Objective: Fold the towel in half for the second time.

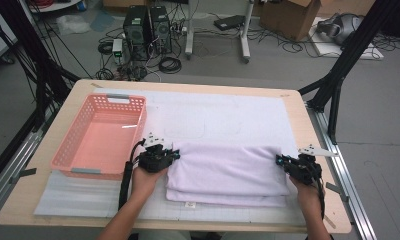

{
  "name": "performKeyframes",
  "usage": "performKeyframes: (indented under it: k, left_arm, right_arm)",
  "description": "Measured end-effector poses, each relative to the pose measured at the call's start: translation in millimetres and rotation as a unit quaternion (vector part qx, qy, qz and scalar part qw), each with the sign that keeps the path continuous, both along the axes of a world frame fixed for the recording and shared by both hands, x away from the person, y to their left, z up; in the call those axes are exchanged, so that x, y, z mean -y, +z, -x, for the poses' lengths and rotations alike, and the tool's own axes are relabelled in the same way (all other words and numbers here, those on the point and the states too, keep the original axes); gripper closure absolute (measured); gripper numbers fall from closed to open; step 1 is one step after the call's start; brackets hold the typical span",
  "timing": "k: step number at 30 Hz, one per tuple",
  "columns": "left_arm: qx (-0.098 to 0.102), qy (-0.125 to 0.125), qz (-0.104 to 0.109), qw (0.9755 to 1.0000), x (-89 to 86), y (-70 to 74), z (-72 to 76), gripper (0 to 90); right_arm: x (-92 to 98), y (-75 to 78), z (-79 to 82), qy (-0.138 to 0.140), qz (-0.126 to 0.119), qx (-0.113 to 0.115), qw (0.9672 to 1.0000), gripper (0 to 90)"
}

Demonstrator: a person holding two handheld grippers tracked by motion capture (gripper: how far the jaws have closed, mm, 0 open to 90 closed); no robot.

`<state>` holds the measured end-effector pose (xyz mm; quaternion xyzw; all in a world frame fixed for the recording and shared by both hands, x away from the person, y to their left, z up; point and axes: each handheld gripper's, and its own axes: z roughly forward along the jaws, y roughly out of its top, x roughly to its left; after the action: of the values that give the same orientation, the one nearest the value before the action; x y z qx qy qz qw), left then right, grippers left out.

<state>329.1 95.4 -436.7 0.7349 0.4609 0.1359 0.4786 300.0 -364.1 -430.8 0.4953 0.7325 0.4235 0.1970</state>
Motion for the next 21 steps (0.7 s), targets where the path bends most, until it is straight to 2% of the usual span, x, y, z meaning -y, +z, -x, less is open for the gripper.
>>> performKeyframes:
  k: [4,5,9,13,18,20,21]
  left_arm:
    - [0.011,0.007,-0.001,0.9999,4.1,3.0,-14.4,79.7]
    - [0.008,0.009,-0.006,0.9999,4.5,3.2,-19.2,79.5]
    - [0.010,0.024,-0.005,0.9997,5.6,4.9,-34.6,79.3]
    - [0.002,0.031,-0.008,0.9995,4.8,2.3,-46.7,78.9]
    - [-0.009,0.031,-0.021,0.9993,6.8,-5.0,-51.5,77.7]
    - [-0.012,0.036,-0.024,0.9990,6.8,-5.0,-51.0,74.3]
    - [-0.009,0.038,-0.025,0.9989,6.2,-4.2,-50.5,72.0]
  right_arm:
    - [-1.4,3.3,-12.7,-0.015,0.013,0.016,0.9997,83.3]
    - [-1.3,3.3,-17.2,-0.018,0.014,0.018,0.9996,83.3]
    - [-5.1,5.2,-35.4,-0.028,0.018,0.017,0.9993,83.3]
    - [-9.0,4.6,-52.2,-0.034,0.025,0.011,0.9991,83.2]
    - [-13.8,0.6,-63.0,-0.043,0.030,0.003,0.9986,82.6]
    - [-15.9,-0.7,-64.0,-0.049,0.034,0.001,0.9982,79.8]
    - [-16.6,-1.0,-63.7,-0.051,0.034,-0.001,0.9981,75.5]
